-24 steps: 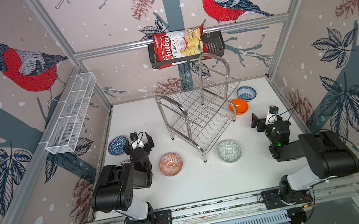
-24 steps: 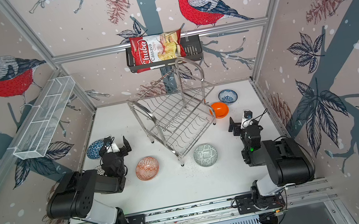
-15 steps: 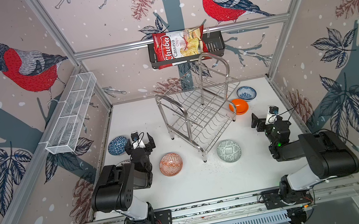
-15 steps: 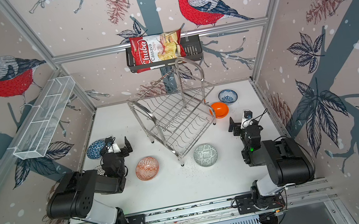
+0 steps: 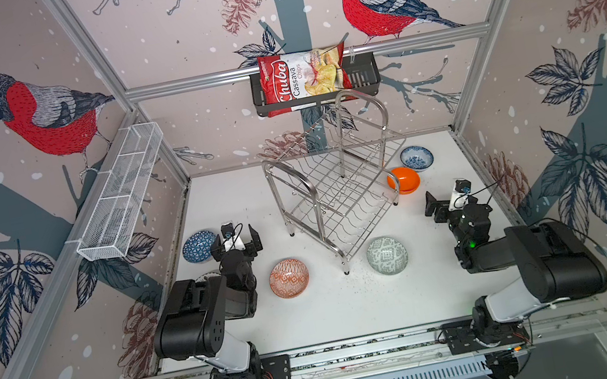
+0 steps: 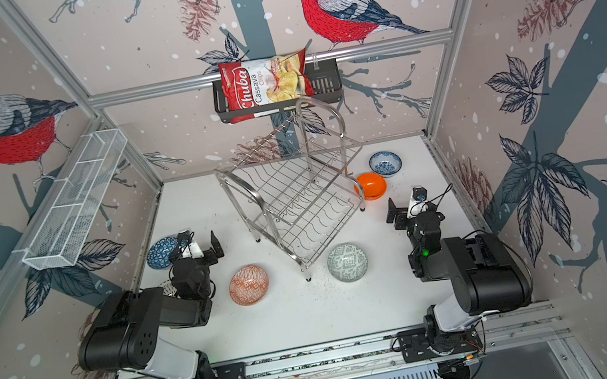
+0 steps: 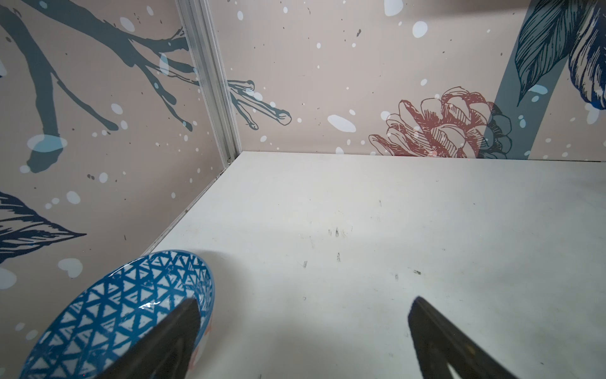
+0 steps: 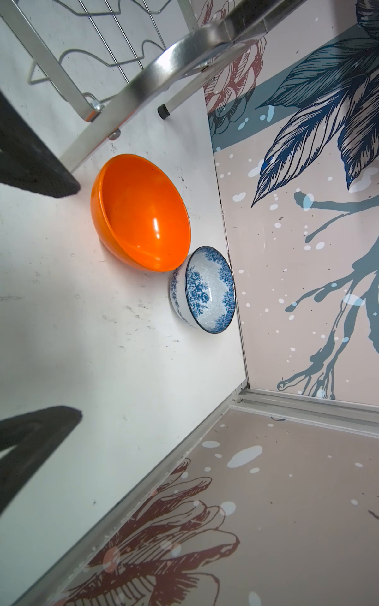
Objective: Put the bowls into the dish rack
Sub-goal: 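Raise both arms and reach forward toward the steel dish rack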
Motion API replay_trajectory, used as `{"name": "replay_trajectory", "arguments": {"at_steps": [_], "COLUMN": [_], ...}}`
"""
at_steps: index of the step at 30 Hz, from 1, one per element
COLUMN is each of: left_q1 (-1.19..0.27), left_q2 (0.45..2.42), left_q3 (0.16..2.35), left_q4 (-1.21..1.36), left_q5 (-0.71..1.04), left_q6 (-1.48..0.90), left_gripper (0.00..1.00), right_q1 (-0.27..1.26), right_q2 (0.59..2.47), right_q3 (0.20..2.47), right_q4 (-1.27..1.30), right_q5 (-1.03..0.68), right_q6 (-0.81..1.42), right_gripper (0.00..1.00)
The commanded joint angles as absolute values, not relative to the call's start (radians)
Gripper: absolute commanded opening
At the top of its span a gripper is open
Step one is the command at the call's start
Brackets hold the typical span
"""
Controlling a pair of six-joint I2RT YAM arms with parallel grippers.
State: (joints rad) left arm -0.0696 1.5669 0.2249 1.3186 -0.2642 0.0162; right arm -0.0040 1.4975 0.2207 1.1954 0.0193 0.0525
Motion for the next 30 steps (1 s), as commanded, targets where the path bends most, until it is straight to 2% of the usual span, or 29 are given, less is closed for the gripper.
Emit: {"name": "replay_trajectory", "arguments": {"at_steps": [1, 2, 4, 6, 11, 15, 16, 18, 22, 30], "left_q1": [-0.064, -0.067, -0.098, -0.107, -0.107, -0.107, -0.107, -0.107, -0.107, -0.107], "left_q2": [1.56, 1.56, 1.542, 1.481, 1.358, 1.27, 1.25, 1.217, 1.162, 1.119], "left_q3": [0.229, 0.227, 0.233, 0.271, 0.347, 0.48, 0.508, 0.55, 0.635, 0.675], "left_q4": [1.319, 1.324, 1.312, 1.192, 0.946, 0.579, 0.494, 0.363, 0.113, -0.193], "left_q5": [-0.233, -0.243, -0.369, -0.433, -0.515, -0.537, -0.523, -0.481, -0.413, -0.15], "left_q6": [0.003, 0.005, 0.002, -0.004, -0.045, -0.177, -0.226, -0.314, -0.517, -0.904], "left_gripper": [0.99, 0.99, 0.99, 0.98, 0.98, 0.98, 0.98, 0.98, 0.98, 0.98], "right_q1": [0.01, 0.01, 0.007, 0.003, 0.04, 0.014, 0.001, -0.029, -0.026, 0.033], "right_q2": [1.48, 1.46, 1.412, 1.392, 1.243, 1.156, 1.149, 1.141, 1.148, 1.222], "right_q3": [0.248, 0.28, 0.394, 0.465, 0.473, 0.482, 0.494, 0.538, 0.652, 0.775], "right_q4": [1.184, 1.115, 0.847, 0.68, 0.516, 0.359, 0.297, 0.21, 0.037, 0.009], "right_q5": [0.121, 0.171, 0.259, 0.285, 0.528, 0.588, 0.57, 0.431, 0.284, -0.061], "right_q6": [0.068, 0.087, 0.136, 0.152, 0.304, 0.583, 0.651, 0.613, 0.572, 0.514], "right_gripper": [1.0, 1.0, 1.0, 1.0, 0.99, 0.99, 1.0, 0.99, 1.0, 0.99]}}
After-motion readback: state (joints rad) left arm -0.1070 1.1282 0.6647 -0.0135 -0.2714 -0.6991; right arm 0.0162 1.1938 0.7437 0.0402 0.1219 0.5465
